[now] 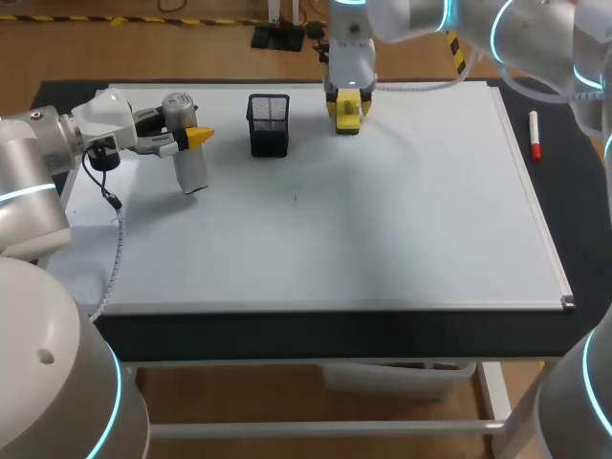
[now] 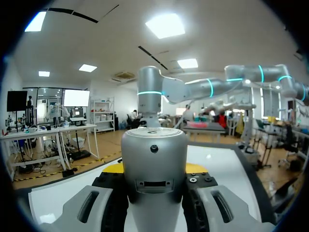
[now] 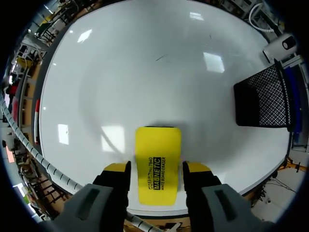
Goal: Pick up the inspection probe, press it on each red-marked spot on the whiteboard one by one, put down the probe, pick up the eraser, and wipe off all the red marks.
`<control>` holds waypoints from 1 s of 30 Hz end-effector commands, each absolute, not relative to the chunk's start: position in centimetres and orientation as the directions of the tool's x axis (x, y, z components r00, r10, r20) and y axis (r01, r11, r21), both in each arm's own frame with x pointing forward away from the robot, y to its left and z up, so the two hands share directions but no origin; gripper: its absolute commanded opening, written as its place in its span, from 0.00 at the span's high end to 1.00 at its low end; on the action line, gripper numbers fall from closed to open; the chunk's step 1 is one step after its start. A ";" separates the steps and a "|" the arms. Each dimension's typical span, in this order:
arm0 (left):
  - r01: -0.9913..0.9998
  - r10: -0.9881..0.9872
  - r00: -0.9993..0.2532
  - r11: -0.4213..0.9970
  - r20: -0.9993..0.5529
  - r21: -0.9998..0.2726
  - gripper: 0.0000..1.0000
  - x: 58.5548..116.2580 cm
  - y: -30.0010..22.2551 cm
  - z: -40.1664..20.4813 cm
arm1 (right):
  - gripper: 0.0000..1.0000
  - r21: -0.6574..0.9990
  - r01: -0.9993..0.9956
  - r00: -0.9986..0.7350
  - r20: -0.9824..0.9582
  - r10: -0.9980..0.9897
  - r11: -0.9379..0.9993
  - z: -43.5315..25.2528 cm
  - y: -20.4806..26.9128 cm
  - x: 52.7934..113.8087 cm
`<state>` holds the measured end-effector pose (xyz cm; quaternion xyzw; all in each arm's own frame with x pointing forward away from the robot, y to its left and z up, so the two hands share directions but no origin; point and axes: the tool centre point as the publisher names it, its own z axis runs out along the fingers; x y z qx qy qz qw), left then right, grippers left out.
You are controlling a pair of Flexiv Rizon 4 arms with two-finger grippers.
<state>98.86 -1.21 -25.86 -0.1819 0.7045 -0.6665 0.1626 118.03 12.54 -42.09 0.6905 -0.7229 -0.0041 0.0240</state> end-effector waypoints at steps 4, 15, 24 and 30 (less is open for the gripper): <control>-0.040 -0.472 -0.881 0.046 0.014 -0.998 1.00 98.8 -1.2 -25.7 | 0.00 0.043 -0.997 -0.067 0.041 -0.997 0.068 -41.7 11.8 118.2; -0.040 -0.472 -0.881 0.046 0.014 -0.998 1.00 98.8 -1.2 -25.7 | 0.00 0.022 -0.969 -0.248 -0.043 -0.968 0.247 -39.0 8.4 118.0; -0.040 -0.472 -0.881 0.046 0.014 -0.998 1.00 98.8 -1.2 -25.7 | 0.00 0.059 -0.882 -0.470 -0.083 -0.879 0.467 -36.0 5.6 117.9; -0.040 -0.472 -0.881 0.046 0.014 -0.998 1.00 98.8 -1.2 -25.7 | 0.00 0.088 -0.836 -0.548 -0.142 -0.824 0.541 -34.4 4.3 117.7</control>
